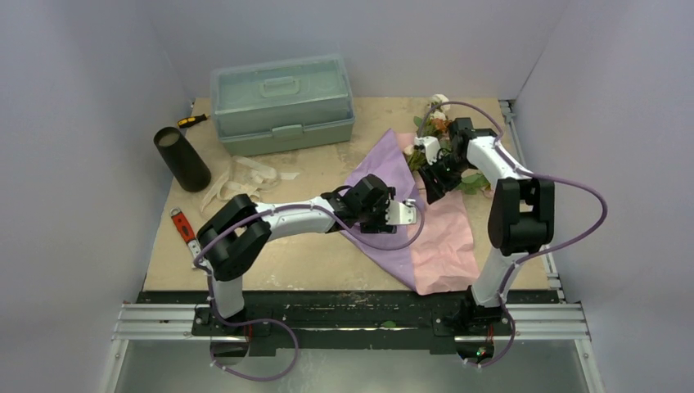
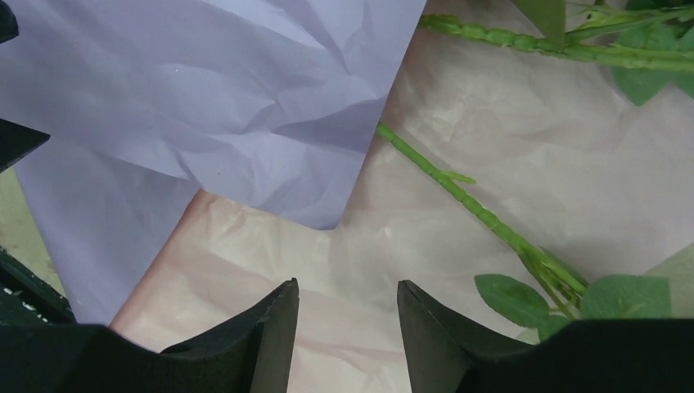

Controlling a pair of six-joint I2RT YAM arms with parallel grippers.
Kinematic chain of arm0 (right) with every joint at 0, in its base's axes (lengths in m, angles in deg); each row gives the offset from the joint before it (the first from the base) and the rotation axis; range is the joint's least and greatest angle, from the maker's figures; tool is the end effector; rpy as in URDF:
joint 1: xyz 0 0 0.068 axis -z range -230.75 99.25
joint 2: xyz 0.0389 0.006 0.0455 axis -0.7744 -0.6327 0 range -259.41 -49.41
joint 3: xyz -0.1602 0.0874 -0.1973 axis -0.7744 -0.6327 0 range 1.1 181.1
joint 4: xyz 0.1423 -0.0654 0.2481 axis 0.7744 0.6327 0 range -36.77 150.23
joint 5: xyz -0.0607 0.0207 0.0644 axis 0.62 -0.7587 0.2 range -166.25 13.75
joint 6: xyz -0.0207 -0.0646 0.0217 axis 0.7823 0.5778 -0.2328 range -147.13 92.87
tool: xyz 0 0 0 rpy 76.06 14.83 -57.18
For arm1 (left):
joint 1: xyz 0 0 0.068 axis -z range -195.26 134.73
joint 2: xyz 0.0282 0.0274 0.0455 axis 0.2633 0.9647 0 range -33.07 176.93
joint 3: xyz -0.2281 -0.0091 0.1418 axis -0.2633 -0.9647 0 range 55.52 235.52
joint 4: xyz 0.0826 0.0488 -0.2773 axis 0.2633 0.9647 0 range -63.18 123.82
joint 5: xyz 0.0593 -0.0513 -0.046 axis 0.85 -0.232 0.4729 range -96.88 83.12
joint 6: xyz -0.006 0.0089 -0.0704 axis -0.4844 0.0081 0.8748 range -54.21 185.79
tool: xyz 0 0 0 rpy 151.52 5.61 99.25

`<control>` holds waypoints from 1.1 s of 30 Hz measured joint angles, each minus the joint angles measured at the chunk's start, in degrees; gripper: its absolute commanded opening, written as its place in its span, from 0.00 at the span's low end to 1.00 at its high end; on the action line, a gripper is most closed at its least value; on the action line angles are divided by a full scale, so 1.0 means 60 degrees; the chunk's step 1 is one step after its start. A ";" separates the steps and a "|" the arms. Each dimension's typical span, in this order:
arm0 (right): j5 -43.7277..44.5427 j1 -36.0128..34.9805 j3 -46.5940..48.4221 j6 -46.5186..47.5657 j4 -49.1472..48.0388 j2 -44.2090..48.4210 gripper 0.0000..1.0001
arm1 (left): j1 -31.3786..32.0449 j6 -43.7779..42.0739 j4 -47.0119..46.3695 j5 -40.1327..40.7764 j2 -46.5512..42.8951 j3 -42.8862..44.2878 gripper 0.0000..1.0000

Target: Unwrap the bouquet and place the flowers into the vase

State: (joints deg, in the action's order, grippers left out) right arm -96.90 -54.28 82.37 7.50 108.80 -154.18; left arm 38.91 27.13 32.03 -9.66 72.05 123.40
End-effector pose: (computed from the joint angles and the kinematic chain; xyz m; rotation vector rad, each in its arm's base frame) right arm 0.3882 0.0447 0.1820 -0.9724 2.6609 0.4245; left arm 0.2575 -0.3616 0.1539 1.6965 1.5804 -0.1937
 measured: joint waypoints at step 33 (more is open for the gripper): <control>0.1945 0.0885 -0.0863 0.0885 -0.1279 -0.0976 0.46 | -0.2874 0.6058 0.0623 0.1581 -0.2674 -0.0350 0.00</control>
State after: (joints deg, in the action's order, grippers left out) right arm -85.23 -48.97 77.19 12.81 101.13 -160.04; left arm 21.66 63.48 35.77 -0.18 56.00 121.30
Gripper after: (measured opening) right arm 0.459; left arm 0.003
